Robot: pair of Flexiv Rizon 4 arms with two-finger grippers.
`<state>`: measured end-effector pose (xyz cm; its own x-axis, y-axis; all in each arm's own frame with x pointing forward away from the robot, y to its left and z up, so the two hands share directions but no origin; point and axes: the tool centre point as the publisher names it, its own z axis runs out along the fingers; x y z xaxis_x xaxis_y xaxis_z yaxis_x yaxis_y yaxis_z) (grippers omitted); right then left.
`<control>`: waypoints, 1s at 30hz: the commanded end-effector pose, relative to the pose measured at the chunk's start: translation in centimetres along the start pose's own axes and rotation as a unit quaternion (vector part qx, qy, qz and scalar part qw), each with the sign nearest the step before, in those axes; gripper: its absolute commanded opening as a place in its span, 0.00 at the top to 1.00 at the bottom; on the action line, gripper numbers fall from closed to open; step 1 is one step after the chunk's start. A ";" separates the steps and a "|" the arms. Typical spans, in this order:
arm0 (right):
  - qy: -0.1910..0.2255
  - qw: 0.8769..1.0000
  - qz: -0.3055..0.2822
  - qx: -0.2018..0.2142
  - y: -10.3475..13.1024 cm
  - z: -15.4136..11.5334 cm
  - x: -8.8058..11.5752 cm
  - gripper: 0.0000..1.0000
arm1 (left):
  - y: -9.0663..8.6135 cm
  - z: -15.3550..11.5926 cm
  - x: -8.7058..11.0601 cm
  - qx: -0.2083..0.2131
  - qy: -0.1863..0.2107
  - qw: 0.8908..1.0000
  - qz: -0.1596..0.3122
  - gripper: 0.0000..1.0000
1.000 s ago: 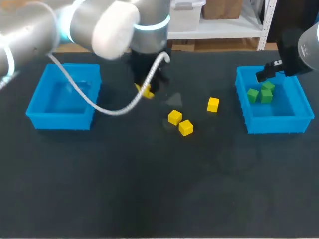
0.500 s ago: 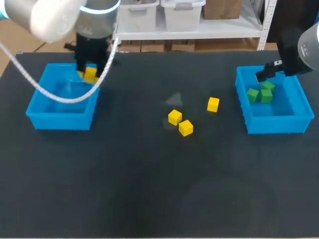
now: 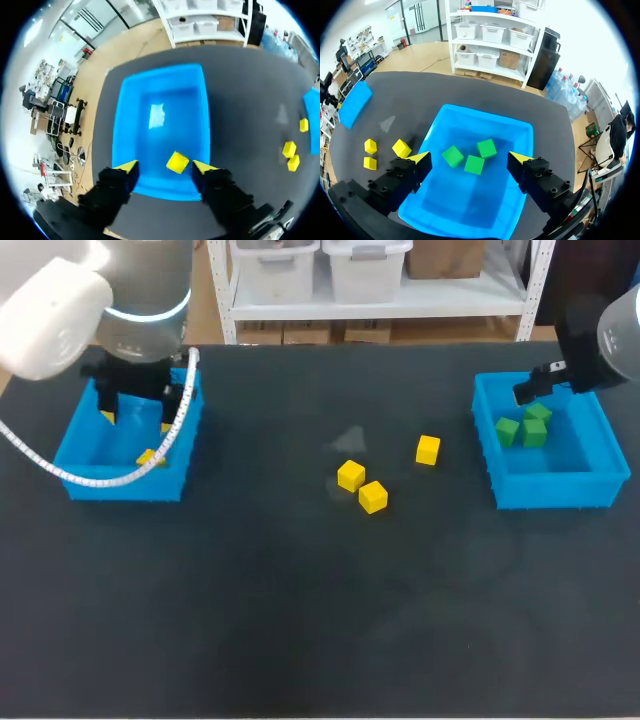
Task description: Put the green cubes in the right bin and the yellow cubes in the left bin.
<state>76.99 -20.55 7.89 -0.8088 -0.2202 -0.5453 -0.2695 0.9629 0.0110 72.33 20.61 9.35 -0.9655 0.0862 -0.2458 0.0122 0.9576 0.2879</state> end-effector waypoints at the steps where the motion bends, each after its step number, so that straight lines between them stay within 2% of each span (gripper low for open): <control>1: -0.002 1.000 0.001 0.003 0.1 0.0 0.1 0.00 | -1.5 -1.8 -0.7 0.011 -0.063 0.998 0.018 0.00; 4: -0.002 1.000 0.001 0.003 0.1 0.0 0.1 0.00 | -4.5 -3.6 -1.8 0.062 -0.084 0.993 0.056 0.00; 6: -0.002 1.000 0.001 0.003 0.1 0.0 0.1 0.00 | -6.8 -4.7 -2.5 0.059 -0.097 0.989 0.096 0.00; 8: -0.002 1.000 0.001 0.003 0.1 0.0 0.1 0.00 | -9.4 -5.7 -2.9 0.075 -0.105 0.982 0.134 0.00; 13: -0.002 1.000 0.001 0.003 0.1 0.0 0.1 0.00 | -15.8 -7.3 -3.0 0.119 -0.104 0.959 0.234 0.00; 18: -0.002 1.000 0.001 0.003 0.1 0.0 0.1 0.00 | -20.9 -7.4 -2.9 0.154 -0.076 0.939 0.297 0.00; 24: -0.002 1.000 0.001 0.003 0.1 0.0 0.1 0.00 | -25.4 -7.1 -2.4 0.175 -0.045 0.922 0.342 0.00; 30: -0.002 1.000 0.001 0.003 0.1 0.0 0.1 0.00 | -27.6 -6.5 -1.9 0.178 -0.020 0.917 0.356 0.00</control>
<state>76.98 -20.56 7.90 -0.8088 -0.2202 -0.5453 -0.2694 0.9630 0.0108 70.85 -6.52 8.26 -0.6558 0.7184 -0.2320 0.7247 0.6852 0.0731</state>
